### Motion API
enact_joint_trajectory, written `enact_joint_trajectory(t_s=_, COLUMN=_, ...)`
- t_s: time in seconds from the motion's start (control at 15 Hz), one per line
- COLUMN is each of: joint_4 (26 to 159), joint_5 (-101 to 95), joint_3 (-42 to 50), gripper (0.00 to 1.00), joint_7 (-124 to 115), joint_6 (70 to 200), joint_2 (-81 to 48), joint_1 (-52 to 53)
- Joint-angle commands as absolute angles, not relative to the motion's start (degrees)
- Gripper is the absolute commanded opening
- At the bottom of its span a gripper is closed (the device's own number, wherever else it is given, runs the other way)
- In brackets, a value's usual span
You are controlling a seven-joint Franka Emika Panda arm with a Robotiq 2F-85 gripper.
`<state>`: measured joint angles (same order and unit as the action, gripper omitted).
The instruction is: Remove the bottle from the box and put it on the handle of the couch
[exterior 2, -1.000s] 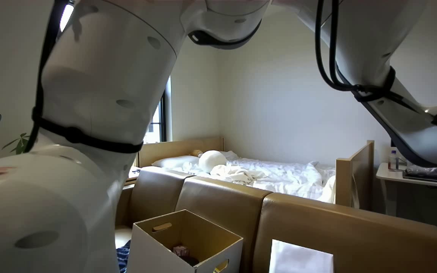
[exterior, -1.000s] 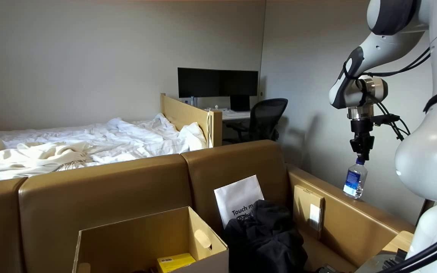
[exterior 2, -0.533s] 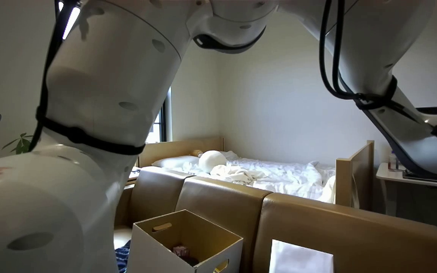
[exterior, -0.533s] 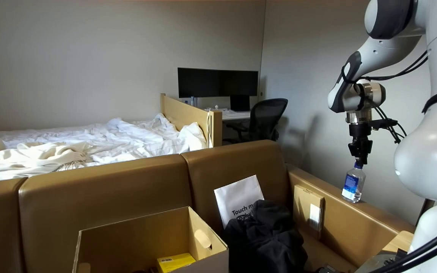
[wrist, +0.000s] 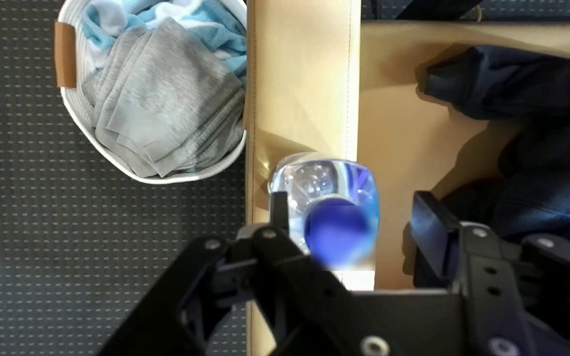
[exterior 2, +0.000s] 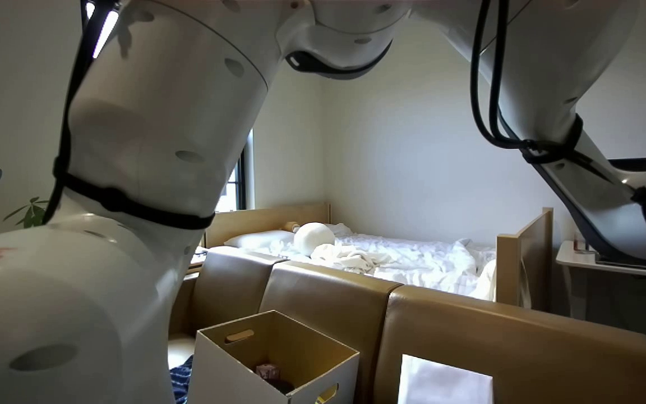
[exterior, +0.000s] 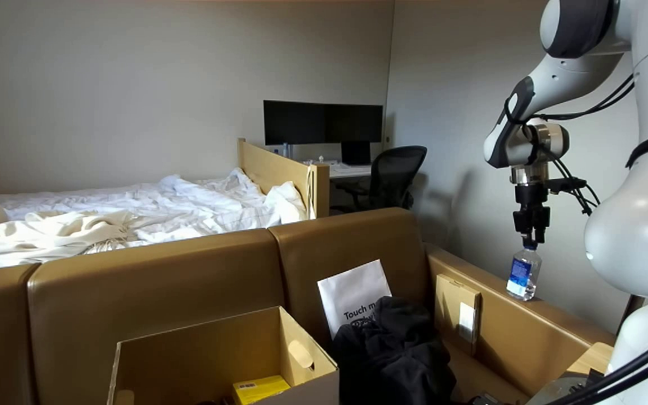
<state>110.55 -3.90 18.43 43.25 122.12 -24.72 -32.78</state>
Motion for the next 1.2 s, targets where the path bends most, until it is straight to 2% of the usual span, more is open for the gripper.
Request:
enact_joint_trajectory(t_s=0.0, joint_4=110.6, joint_5=-3.8, joint_3=17.6, gripper=0.95, joint_7=44.6, joint_6=119.1, joint_2=-22.8, joint_1=-33.3)
enact_joint_trajectory(t_s=0.13, joint_4=110.0, joint_5=-4.1, joint_3=17.6, gripper=1.0, joint_7=44.6, joint_6=116.7, joint_2=-22.0, joint_1=-33.0)
enact_joint_trajectory(t_s=1.13, joint_4=95.1, joint_5=3.7, joint_3=13.6, gripper=1.0, joint_7=49.5, joint_6=90.2, joint_2=-16.3, joint_1=-28.4)
